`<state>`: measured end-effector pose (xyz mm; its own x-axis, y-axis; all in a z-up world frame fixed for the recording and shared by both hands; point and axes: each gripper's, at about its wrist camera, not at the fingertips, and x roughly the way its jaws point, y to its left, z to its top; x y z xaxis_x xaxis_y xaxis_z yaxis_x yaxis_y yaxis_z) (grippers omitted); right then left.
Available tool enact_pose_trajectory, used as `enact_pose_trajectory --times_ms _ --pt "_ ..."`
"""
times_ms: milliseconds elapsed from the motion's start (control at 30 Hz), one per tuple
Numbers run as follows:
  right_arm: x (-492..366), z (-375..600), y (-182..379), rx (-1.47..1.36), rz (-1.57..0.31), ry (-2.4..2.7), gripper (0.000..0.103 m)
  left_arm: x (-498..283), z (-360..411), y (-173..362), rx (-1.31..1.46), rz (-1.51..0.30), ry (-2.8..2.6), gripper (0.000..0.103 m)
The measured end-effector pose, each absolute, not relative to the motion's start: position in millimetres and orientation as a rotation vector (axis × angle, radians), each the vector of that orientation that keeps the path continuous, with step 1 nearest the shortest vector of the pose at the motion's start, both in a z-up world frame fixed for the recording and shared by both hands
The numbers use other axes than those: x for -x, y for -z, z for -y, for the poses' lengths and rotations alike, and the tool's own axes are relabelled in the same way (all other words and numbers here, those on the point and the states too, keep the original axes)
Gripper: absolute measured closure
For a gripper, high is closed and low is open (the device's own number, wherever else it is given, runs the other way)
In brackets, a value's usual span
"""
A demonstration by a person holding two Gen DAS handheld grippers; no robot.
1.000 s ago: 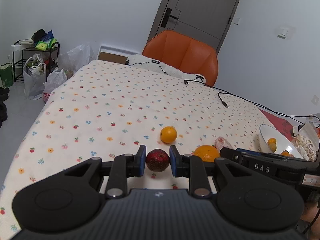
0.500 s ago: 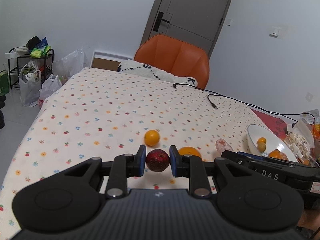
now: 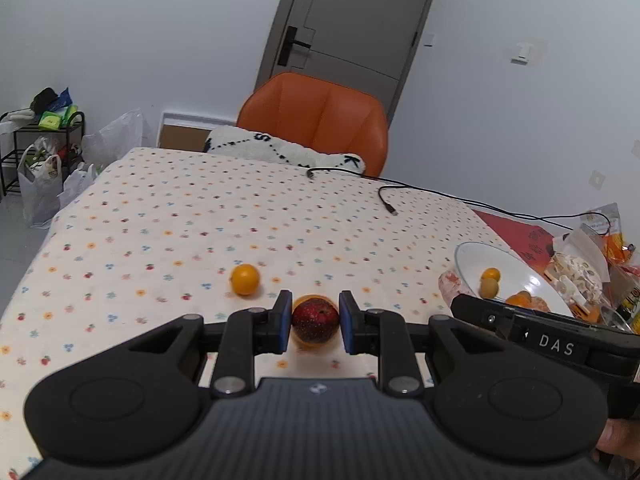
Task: Organize fruits
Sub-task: 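Carry the plum and the pomelo segment over the white plate with both tools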
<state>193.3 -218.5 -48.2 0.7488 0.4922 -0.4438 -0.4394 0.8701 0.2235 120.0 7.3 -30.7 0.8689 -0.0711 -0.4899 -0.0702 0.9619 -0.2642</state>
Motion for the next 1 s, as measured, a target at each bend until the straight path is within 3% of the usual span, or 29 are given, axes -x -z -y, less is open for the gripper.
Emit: enact_pose_trajectory --times_ms 1000 --pt "-183 308 53 -0.195 -0.475 -0.358 0.064 -140 72 13 0.203 -0.488 0.129 0.08"
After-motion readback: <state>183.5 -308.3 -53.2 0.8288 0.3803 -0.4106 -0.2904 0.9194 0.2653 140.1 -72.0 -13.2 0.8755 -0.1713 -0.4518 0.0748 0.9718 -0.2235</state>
